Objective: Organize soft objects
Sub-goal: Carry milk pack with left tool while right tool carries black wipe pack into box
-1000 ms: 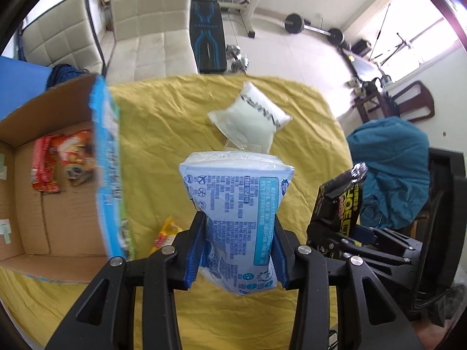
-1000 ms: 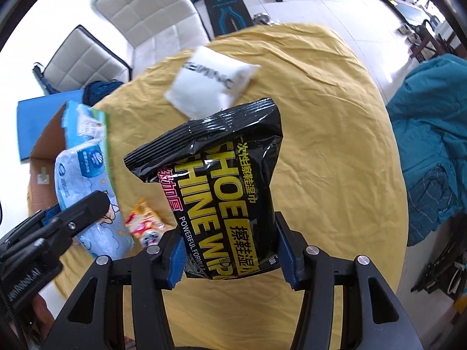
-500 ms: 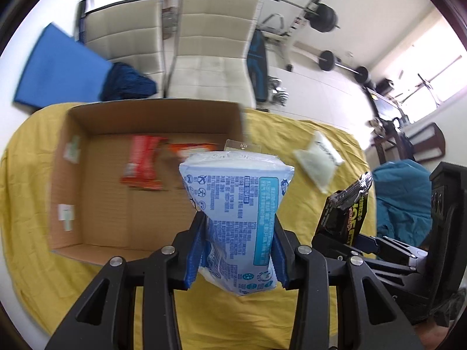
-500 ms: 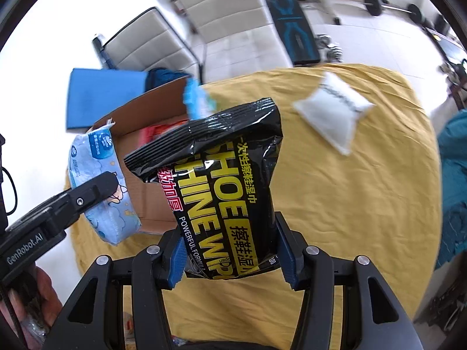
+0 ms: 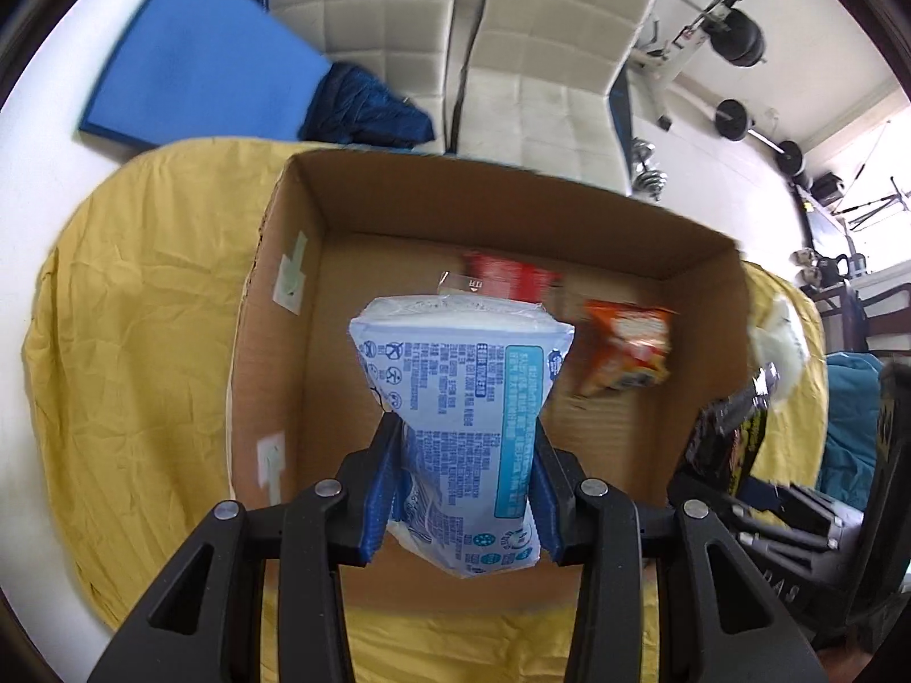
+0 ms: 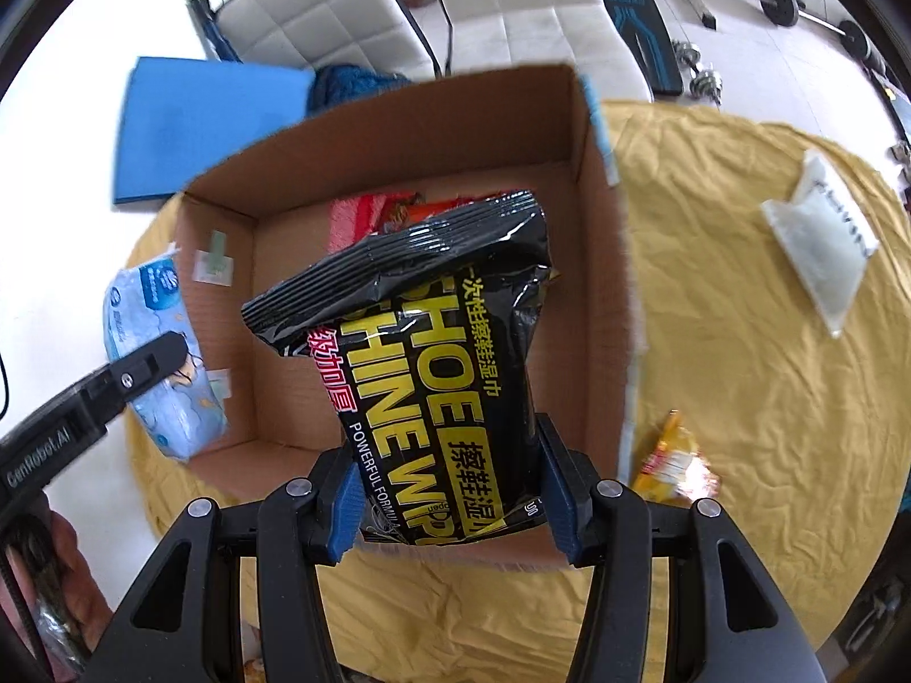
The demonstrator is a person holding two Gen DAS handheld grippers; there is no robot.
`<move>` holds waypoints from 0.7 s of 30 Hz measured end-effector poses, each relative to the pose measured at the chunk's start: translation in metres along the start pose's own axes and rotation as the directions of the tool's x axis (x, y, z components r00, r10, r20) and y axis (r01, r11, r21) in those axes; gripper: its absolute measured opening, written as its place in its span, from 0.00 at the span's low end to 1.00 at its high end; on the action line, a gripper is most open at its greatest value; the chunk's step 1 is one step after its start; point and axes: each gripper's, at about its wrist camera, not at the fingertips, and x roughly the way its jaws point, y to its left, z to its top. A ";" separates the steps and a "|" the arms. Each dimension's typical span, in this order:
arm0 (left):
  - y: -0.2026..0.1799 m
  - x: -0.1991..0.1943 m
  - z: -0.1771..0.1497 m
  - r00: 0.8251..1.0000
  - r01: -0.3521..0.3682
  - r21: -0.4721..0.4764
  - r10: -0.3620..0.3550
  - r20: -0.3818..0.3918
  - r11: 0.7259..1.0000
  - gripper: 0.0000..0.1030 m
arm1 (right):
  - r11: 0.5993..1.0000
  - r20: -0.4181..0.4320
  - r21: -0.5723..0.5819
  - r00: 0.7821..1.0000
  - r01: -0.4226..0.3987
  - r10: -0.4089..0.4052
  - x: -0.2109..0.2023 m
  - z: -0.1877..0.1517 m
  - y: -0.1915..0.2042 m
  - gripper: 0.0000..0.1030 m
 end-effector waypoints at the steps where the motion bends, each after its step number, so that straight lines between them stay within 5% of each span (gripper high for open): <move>1: 0.006 0.012 0.006 1.000 -0.006 0.003 0.006 -0.016 1.000 0.37 | 1.000 -0.010 0.002 1.000 0.010 -0.010 0.009 0.003 0.002 0.54; 12: 0.021 0.103 0.043 0.987 -0.037 0.041 0.043 -0.158 0.998 0.37 | 0.991 -0.159 0.017 0.979 0.134 -0.130 0.109 0.019 -0.007 0.54; 21: 0.013 0.123 0.061 0.983 -0.064 0.099 0.080 -0.166 0.993 0.37 | 0.980 -0.215 0.003 0.958 0.197 -0.191 0.146 0.030 -0.008 0.54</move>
